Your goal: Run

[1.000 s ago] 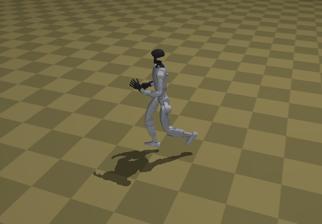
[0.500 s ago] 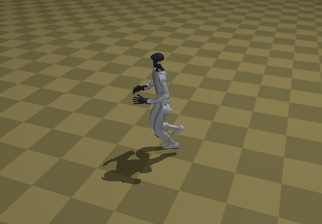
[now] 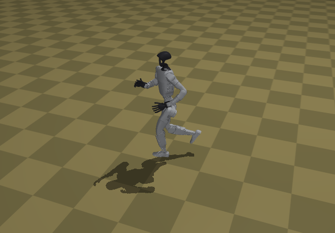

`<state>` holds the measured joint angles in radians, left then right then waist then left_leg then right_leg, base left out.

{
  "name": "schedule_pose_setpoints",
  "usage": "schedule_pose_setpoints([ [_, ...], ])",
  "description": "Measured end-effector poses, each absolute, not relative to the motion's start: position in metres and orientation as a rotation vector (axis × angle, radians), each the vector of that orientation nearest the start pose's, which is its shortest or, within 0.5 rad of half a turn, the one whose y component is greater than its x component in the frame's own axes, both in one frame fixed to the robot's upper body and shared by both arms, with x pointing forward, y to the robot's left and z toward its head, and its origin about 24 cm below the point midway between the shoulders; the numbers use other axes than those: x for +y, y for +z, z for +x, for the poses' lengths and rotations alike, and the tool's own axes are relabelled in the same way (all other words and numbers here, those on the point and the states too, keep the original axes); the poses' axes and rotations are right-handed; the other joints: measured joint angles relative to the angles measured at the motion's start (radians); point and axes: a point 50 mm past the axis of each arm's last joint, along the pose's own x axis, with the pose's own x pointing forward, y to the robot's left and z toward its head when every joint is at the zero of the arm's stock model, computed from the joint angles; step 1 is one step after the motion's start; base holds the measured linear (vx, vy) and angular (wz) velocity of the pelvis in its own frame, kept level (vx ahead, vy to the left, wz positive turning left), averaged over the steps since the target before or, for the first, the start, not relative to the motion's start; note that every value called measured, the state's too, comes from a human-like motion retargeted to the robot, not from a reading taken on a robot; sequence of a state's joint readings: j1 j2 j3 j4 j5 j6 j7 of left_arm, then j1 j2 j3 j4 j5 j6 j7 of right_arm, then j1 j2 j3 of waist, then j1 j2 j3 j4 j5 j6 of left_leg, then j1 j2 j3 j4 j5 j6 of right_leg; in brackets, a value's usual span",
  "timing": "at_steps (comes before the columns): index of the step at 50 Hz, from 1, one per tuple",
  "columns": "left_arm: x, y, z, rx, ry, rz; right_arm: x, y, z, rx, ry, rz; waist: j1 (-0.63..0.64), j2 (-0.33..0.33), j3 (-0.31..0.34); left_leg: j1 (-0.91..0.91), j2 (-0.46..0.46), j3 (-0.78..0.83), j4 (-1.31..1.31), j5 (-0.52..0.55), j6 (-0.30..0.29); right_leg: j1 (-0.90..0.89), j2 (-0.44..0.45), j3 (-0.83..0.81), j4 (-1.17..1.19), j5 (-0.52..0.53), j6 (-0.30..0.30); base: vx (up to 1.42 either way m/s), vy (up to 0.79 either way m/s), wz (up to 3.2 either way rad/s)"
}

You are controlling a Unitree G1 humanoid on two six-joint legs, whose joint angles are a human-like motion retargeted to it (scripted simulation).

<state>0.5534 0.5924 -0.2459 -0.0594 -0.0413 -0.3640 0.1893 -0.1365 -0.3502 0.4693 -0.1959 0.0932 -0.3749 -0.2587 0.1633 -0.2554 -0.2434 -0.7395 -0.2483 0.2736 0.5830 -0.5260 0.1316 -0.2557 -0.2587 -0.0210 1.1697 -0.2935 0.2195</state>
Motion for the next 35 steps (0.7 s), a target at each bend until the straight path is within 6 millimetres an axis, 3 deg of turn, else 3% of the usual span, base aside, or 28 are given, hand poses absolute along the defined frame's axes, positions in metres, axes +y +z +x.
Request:
schedule_pose_setpoints([
  [3,0.214,0.0,0.133,0.119,-0.095,0.459,-0.092,0.104,0.228,-0.506,0.329,-0.112,-0.055,-0.022,0.006,0.009,-0.069,-0.007,0.189,-0.094,0.101,-0.02,-0.133,-0.002,0.297,-0.017,-0.04,-0.01,0.02,-0.04],
  [5,0.207,0.011,0.161,0.009,-0.073,0.513,-0.098,0.078,0.222,-0.393,0.3,-0.173,-0.116,-0.031,0.033,0.034,-0.077,-0.017,0.363,-0.22,0.13,-0.084,-0.19,0.003,0.474,-0.117,-0.104,-0.06,-0.04,-0.2],
  [7,0.19,0.032,0.207,-0.162,-0.058,0.561,-0.113,0.047,0.214,-0.265,0.255,-0.241,-0.162,-0.007,0.064,0.105,-0.051,-0.045,0.434,-0.321,0.13,-0.223,-0.175,0.012,0.558,-0.238,-0.171,-0.06,-0.02,-0.36],
  [10,0.16,0.073,0.245,-0.377,-0.072,0.504,-0.147,0.008,0.183,-0.054,0.223,-0.3,-0.255,0.046,0.058,0.306,-0.067,-0.089,0.337,-0.337,0.128,-0.433,-0.152,0.005,0.482,-0.368,-0.214,0.02,0.08,-0.33],
  [13,0.134,0.103,0.249,-0.524,-0.163,0.384,-0.182,-0.015,0.143,0.144,0.21,-0.324,-0.304,0.165,0.042,0.516,0.048,-0.139,0.233,-0.209,-0.004,-0.503,0.008,-0.093,0.111,-0.355,-0.201,0.1,-0.03,-0.58],
  [16,0.112,0.118,0.239,-0.617,-0.29,0.28,-0.211,-0.029,0.106,0.318,0.156,-0.318,-0.316,0.265,-0.005,0.59,0.183,-0.162,0.267,0.005,-0.126,-0.503,0.204,-0.137,-0.356,-0.247,-0.15,0.04,-0.09,-0.46],
  [18,0.103,0.123,0.231,-0.652,-0.346,0.244,-0.22,-0.032,0.094,0.375,0.114,-0.316,-0.309,0.294,-0.018,0.592,0.245,-0.158,0.407,0.09,-0.149,-0.515,0.276,-0.133,-0.451,-0.214,-0.144,-0.05,-0.06,-0.34],
  [20,0.098,0.117,0.224,-0.627,-0.373,0.223,-0.222,-0.034,0.092,0.385,0.092,-0.319,-0.285,0.301,-0.021,0.581,0.305,-0.134,0.6,0.098,-0.126,-0.529,0.31,-0.124,-0.372,-0.229,-0.179,-0.08,-0.06,-0.21],
  [22,0.099,0.101,0.221,-0.531,-0.368,0.239,-0.22,-0.028,0.112,0.312,0.075,-0.352,-0.243,0.302,-0.003,0.529,0.381,-0.126,0.83,0.021,-0.076,-0.521,0.334,-0.122,-0.221,-0.313,-0.254,-0.07,-0.07,-0.06],
  [25,0.113,0.054,0.215,-0.288,-0.314,0.326,-0.201,-0.006,0.172,0.09,0.08,-0.412,-0.156,0.277,0.043,0.384,0.466,-0.112,1.105,-0.137,0.035,-0.488,0.344,-0.095,-0.005,-0.485,-0.334,-0.07,-0.05,0.03],
  [27,0.134,0.028,0.206,-0.152,-0.27,0.389,-0.174,0.03,0.227,-0.141,0.078,-0.41,-0.119,0.233,0.066,0.213,0.448,-0.098,1.136,-0.203,0.093,-0.421,0.319,-0.061,0.003,-0.539,-0.327,-0.03,-0.01,0.38],
  [28,0.146,0.02,0.197,-0.097,-0.255,0.406,-0.16,0.053,0.245,-0.253,0.081,-0.38,-0.099,0.209,0.069,0.134,0.421,-0.087,1.101,-0.215,0.106,-0.374,0.306,-0.04,-0.018,-0.54,-0.31,0.01,0.02,0.43],
  [31,0.18,0.008,0.164,0.024,-0.236,0.421,-0.127,0.109,0.263,-0.5,0.115,-0.235,-0.029,0.126,0.059,-0.024,0.306,-0.043,0.803,-0.184,0.095,-0.203,0.246,0.015,-0.13,-0.41,-0.211,0.07,0.05,0.46],
  [33,0.198,0.005,0.145,0.083,-0.222,0.42,-0.113,0.128,0.258,-0.586,0.166,-0.146,0.005,0.065,0.037,-0.058,0.202,-0.009,0.483,-0.107,0.051,-0.098,0.177,0.027,-0.186,-0.237,-0.112,0.1,0.07,0.73],
  [35,0.211,0.001,0.129,0.138,-0.186,0.409,-0.103,0.136,0.248,-0.627,0.23,-0.094,0.015,0.012,0.008,-0.034,0.082,0.013,0.126,0.011,-0.001,-0.033,0.091,0.021,-0.166,-0.051,-0.023,0.04,0.07,0.82],
])
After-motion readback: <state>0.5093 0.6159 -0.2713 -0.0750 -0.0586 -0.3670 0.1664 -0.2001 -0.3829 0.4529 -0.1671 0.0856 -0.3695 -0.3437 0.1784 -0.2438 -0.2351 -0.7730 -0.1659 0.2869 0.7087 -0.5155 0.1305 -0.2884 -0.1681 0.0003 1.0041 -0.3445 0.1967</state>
